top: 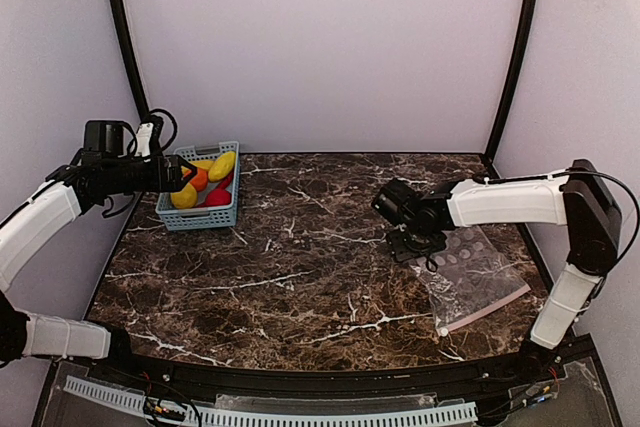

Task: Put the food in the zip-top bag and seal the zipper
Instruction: Pick up the zipper food storage bag from the center of the board.

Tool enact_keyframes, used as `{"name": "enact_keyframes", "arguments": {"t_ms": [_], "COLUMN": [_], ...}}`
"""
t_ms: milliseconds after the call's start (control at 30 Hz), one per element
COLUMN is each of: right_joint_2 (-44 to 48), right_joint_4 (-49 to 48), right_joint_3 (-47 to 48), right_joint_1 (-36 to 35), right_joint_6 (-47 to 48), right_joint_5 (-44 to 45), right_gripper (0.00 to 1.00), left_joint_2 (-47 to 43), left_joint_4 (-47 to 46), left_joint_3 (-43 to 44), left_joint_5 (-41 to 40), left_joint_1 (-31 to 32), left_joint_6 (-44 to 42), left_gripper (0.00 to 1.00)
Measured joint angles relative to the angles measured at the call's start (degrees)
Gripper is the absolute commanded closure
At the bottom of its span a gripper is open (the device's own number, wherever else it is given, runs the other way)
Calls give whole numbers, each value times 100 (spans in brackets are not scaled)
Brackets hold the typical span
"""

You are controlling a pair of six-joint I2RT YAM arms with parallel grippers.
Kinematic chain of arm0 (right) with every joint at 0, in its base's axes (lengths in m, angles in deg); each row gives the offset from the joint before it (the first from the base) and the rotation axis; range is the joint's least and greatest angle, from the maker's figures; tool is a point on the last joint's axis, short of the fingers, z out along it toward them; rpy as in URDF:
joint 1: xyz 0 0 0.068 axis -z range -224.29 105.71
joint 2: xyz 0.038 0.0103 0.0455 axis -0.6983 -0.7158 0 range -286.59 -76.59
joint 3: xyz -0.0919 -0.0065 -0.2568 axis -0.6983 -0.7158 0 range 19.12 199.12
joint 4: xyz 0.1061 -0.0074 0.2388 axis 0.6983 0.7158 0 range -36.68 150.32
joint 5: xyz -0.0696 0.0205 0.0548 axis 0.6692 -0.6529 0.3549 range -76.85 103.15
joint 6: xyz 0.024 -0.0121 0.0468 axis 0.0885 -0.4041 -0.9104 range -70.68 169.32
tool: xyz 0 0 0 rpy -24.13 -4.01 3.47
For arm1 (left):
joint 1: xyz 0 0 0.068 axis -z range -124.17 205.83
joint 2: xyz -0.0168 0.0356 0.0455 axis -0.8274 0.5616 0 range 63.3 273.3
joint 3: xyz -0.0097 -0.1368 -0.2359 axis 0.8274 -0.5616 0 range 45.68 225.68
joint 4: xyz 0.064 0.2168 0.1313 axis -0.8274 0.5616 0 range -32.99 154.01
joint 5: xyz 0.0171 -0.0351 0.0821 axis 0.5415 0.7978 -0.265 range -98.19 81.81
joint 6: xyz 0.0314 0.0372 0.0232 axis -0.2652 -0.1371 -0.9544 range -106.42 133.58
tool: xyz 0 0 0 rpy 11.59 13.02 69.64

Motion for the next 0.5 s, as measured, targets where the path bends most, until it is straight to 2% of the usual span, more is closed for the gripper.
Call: {"name": "enact_keyframes", "arguments": {"t_ms": [167,333,433,500], "right_joint_2": [-74,-256,-345,-393], "right_joint_4": [-59,61,164,229], "right_joint_3": [0,50,109,153], "right_joint_1": [0,0,0,0], "right_joint_6": [50,-55,-153,-223], "right_joint_5": [-116,-42,85,168], "right_gripper": [28,35,51,64], "left_joint_2": [0,0,0,0], "left_joint_4": [0,0,-2,-2], "left_joint_3": [0,-2,-2,-2], "left_joint_5": [26,35,46,59], "left_joint_1": [-2,-2,0,-2], "left_joint_6": [0,0,0,2], "left_gripper": [0,0,0,0]}}
